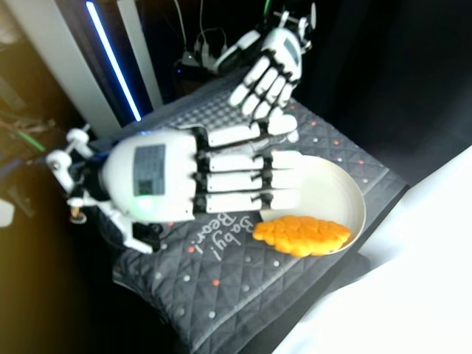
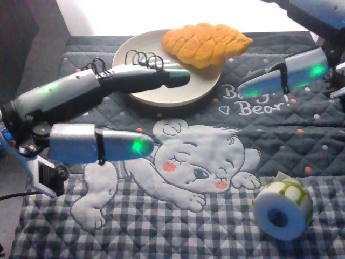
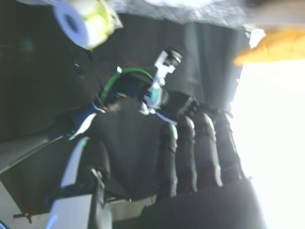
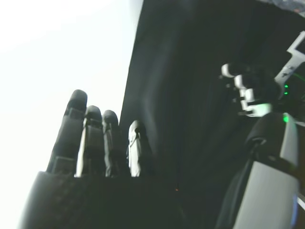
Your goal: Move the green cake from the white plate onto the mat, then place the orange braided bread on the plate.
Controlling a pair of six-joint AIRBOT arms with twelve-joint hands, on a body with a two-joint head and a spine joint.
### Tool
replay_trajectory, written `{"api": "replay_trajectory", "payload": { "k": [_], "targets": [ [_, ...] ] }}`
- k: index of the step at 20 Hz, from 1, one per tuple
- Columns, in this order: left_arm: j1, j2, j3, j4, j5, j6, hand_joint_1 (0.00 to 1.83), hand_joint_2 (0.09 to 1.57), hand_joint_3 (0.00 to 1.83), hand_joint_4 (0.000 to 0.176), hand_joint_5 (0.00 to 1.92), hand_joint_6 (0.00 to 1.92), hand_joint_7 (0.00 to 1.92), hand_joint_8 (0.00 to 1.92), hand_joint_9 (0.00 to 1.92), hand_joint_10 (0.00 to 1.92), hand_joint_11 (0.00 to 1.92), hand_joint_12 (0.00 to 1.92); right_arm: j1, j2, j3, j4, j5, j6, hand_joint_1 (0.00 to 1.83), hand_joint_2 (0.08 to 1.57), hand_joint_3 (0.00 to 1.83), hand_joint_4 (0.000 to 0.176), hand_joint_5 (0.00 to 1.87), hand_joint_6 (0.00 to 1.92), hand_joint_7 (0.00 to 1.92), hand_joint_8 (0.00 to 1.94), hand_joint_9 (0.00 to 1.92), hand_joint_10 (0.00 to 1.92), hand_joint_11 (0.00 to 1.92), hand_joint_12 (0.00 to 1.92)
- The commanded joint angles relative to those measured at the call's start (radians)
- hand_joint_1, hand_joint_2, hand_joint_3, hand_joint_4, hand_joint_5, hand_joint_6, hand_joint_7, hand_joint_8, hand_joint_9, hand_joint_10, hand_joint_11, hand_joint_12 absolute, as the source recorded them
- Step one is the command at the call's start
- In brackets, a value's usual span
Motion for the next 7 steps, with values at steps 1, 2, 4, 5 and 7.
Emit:
{"api": "replay_trajectory", "payload": {
  "k": [1, 2, 4, 5, 7],
  "targets": [
    [-0.003, 0.013, -0.004, -0.056, -0.141, 0.002, 0.34, 1.15, 0.0, 0.049, 0.35, 0.0, 0.27, 0.0, 0.24, 0.01, 0.13, 0.08, 0.0, 0.023, -0.008, 0.037, 0.129, 0.002, 0.78, 0.7, 0.0, 0.174, 0.09, 0.01, 0.07, 0.0, 0.03, 0.0, 0.05, 0.06],
    [0.006, 0.024, -0.009, -0.081, -0.16, 0.018, 0.47, 1.08, 0.0, 0.0, 0.35, 0.0, 0.38, 0.01, 0.36, 0.02, 0.27, 0.16, -0.006, 0.034, -0.024, 0.033, 0.143, 0.002, 0.78, 0.68, 0.0, 0.176, 0.11, 0.01, 0.08, 0.0, 0.03, 0.0, 0.06, 0.07],
    [0.024, 0.04, -0.016, -0.12, -0.191, 0.042, 0.54, 1.05, 0.0, 0.111, 0.43, 0.01, 0.5, 0.01, 0.48, 0.01, 0.36, 0.09, -0.032, 0.055, -0.052, 0.029, 0.188, 0.002, 0.71, 0.67, 0.0, 0.176, 0.11, 0.0, 0.03, 0.0, 0.01, 0.0, 0.12, 0.1],
    [0.031, 0.044, -0.016, -0.137, -0.202, 0.049, 0.62, 1.15, 0.01, 0.079, 0.45, 0.0, 0.48, 0.0, 0.45, 0.0, 0.34, 0.05, -0.058, 0.065, -0.062, 0.034, 0.232, 0.002, 0.72, 0.68, 0.0, 0.176, 0.12, 0.01, 0.04, 0.0, 0.02, 0.01, 0.15, 0.12],
    [0.04, 0.052, -0.016, -0.166, -0.225, 0.066, 0.47, 1.21, 0.02, 0.036, 0.37, 0.0, 0.38, 0.0, 0.41, 0.0, 0.34, 0.03, -0.096, 0.086, -0.087, 0.051, 0.28, 0.002, 0.79, 0.7, 0.0, 0.176, 0.15, 0.0, 0.12, 0.0, 0.1, 0.01, 0.13, 0.28]
  ]
}}
